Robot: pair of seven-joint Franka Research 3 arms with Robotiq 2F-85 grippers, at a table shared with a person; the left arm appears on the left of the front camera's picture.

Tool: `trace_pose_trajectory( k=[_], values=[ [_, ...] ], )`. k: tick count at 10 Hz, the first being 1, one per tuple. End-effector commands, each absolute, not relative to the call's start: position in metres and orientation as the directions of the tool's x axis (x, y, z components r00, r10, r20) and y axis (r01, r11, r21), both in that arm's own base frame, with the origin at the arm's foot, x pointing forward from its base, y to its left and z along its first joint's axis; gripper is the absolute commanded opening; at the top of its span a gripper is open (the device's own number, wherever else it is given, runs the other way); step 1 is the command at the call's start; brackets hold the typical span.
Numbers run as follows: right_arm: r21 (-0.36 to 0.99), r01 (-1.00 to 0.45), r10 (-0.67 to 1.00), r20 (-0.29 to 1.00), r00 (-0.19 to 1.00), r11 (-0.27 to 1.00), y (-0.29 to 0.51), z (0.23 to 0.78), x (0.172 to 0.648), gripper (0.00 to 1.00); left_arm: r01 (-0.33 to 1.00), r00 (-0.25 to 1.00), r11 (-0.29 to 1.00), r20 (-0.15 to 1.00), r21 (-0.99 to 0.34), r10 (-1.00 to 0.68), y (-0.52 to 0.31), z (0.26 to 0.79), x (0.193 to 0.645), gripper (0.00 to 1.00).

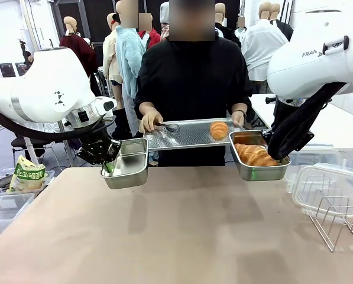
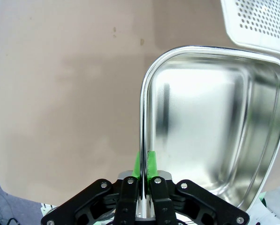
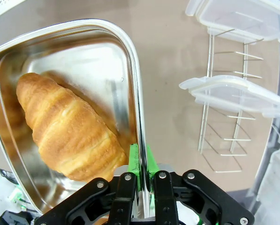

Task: Place the bread in airtight containers.
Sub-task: Once an object is inside an Airtight Container , place the container in the center of the table.

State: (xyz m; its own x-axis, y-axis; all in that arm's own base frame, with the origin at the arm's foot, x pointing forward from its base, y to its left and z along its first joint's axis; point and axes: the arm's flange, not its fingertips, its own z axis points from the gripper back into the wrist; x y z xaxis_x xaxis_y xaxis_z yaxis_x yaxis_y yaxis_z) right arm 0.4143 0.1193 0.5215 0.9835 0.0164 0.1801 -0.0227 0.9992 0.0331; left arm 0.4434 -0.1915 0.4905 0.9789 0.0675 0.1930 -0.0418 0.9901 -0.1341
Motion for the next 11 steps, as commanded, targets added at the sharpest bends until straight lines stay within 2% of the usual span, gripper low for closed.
trace_pose_trajectory(
  k=[1,2,3,6,8,11],
  values=[
    [0.033,-0.023,0.016,0.18,0.984,0.999,0.119,0.521,0.414,0.0,-0.035,0.976,0.991,0.21,-0.128,0.062,-0.192,0.493,0.444,0.0],
    [0.039,-0.037,0.032,0.131,0.991,0.999,0.12,0.506,0.415,0.0,-0.035,0.976,0.991,0.21,-0.128,0.062,-0.192,0.493,0.444,0.0],
    [0.065,-0.034,0.025,0.137,0.99,0.997,0.122,0.488,0.42,0.0,-0.035,0.976,0.991,0.21,-0.128,0.062,-0.192,0.493,0.444,0.0],
    [0.166,-0.056,0.047,0.056,0.997,0.985,0.128,0.401,0.453,0.0,-0.035,0.976,0.991,0.21,-0.128,0.062,-0.192,0.493,0.444,0.0],
    [0.135,-0.068,0.057,0.088,0.994,0.988,0.135,0.367,0.455,0.0,-0.035,0.976,0.991,0.21,-0.128,0.062,-0.192,0.493,0.444,0.0],
    [0.068,-0.055,0.048,0.089,0.995,0.996,0.13,0.347,0.451,0.0,-0.035,0.976,0.991,0.21,-0.128,0.062,-0.192,0.493,0.444,0.0]
  ],
)
